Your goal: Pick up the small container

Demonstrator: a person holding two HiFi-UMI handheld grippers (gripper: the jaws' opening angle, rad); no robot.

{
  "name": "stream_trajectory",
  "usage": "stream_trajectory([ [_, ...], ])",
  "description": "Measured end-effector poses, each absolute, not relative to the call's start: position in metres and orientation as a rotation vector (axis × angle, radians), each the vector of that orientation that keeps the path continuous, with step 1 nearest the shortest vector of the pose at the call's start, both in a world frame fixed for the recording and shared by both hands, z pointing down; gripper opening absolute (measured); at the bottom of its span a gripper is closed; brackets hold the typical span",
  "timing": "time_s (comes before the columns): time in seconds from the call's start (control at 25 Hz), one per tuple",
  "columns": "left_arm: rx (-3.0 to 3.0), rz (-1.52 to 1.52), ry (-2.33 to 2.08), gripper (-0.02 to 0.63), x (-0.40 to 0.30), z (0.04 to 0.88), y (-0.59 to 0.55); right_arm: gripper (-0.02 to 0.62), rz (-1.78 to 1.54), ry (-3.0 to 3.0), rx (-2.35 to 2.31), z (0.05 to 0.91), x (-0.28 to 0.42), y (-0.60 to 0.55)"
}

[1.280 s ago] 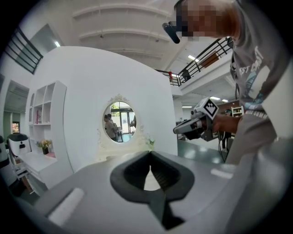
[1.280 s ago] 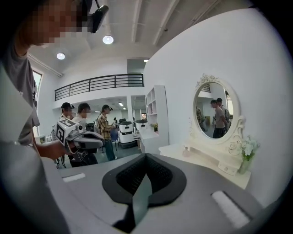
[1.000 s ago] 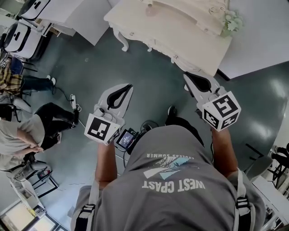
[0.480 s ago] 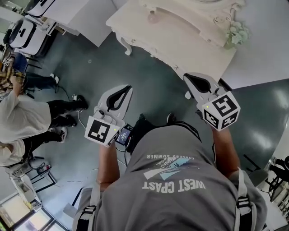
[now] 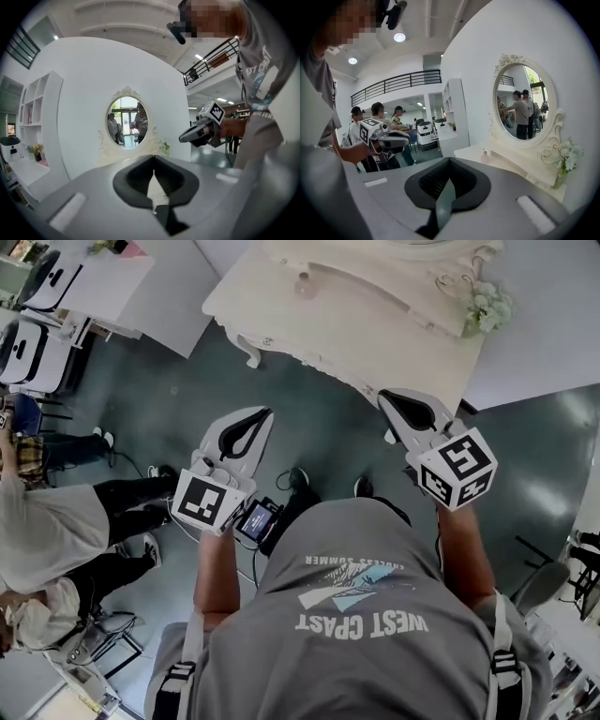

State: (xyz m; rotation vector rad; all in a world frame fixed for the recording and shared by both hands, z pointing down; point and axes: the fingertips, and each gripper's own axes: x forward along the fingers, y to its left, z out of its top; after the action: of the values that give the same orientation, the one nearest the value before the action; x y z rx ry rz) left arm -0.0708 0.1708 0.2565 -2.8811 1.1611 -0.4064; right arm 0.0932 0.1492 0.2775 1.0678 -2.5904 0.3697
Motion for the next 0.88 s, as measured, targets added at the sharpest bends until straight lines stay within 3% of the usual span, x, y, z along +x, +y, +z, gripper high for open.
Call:
stream_trajectory([
  [0.6,-2.974,-0.356,0.904,0.003,-0.135,0.262,0.100,0.002,0.368,-2.500,1.260,0.272,0.025,0.103],
  [0.88,-2.990,-0.380,0.992,0.003,-0.127,0.280,0.060,0.002,0.417,-2.485,1.202,0.297,0.041,0.058],
])
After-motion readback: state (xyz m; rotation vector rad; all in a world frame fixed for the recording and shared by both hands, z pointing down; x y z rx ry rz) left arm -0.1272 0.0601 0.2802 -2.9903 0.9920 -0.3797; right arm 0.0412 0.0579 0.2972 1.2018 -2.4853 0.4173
